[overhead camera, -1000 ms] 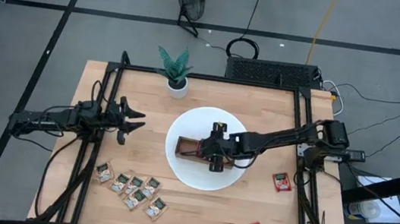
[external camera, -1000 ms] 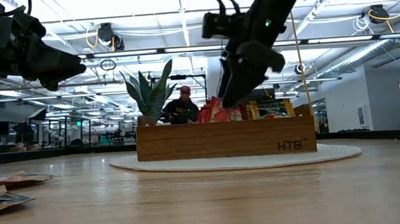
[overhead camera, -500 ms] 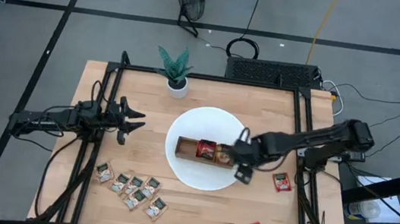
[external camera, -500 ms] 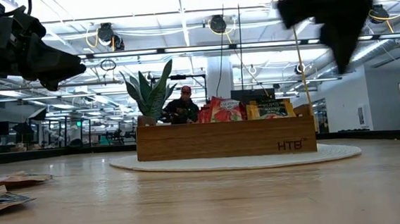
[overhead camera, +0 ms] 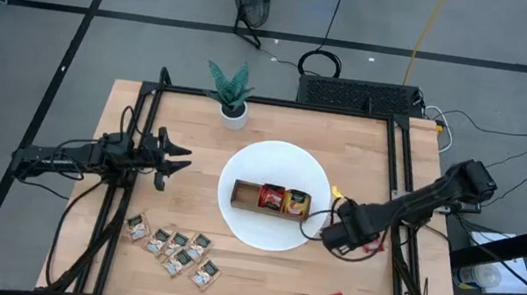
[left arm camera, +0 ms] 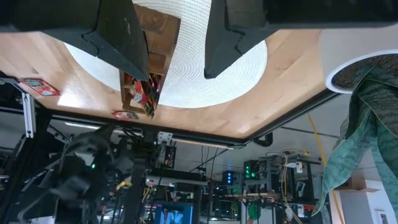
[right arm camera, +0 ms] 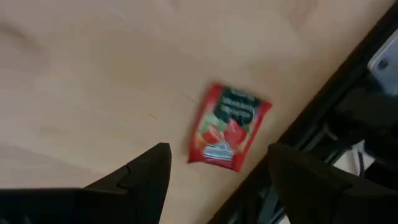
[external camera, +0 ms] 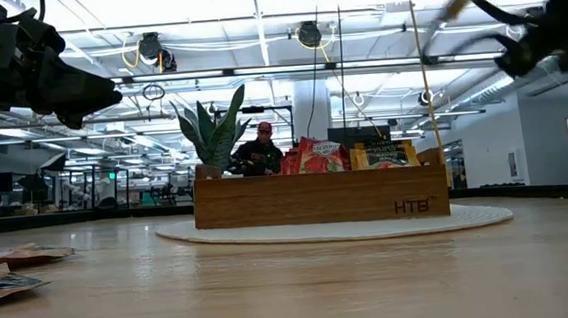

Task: Pick & Place Tea
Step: Put the red tea bag into the middle section of the wooden organizer

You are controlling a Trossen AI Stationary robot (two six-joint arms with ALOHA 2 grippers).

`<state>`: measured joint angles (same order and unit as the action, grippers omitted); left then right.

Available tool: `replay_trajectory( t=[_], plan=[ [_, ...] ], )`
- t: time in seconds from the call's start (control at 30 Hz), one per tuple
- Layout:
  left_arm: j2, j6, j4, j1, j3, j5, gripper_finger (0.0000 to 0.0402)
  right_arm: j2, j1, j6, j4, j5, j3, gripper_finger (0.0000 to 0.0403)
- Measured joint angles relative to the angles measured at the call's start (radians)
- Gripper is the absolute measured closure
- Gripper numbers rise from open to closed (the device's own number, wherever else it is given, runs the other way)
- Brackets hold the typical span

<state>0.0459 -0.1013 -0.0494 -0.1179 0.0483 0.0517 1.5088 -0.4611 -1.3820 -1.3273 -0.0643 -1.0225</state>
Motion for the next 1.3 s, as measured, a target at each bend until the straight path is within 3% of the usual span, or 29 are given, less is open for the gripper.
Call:
replay_trajectory(
  t=[0.23, 0.63, 1.17, 1.3],
  plan=[
    [0.000, 0.000, 0.000, 0.000, 0.000, 0.000, 0.0245, 0.000, -0.034, -0.027, 0.256, -0.168, 0.192, 0.0158],
    [0.000, 0.000, 0.000, 0.000, 0.000, 0.000, 0.0245, -0.003, -0.051, -0.102, 0.359, -0.217, 0.326, 0.0174],
    [0.000, 0.000, 0.000, 0.000, 0.000, 0.000, 0.0245, -0.003, -0.054, -0.028, 0.442, -0.154, 0.416, 0.0380],
    [0.000, 0.000, 0.000, 0.000, 0.000, 0.000, 0.0245, -0.002, -0.093, -0.012, 0.443, -0.068, 0.396, 0.0391]
  ],
)
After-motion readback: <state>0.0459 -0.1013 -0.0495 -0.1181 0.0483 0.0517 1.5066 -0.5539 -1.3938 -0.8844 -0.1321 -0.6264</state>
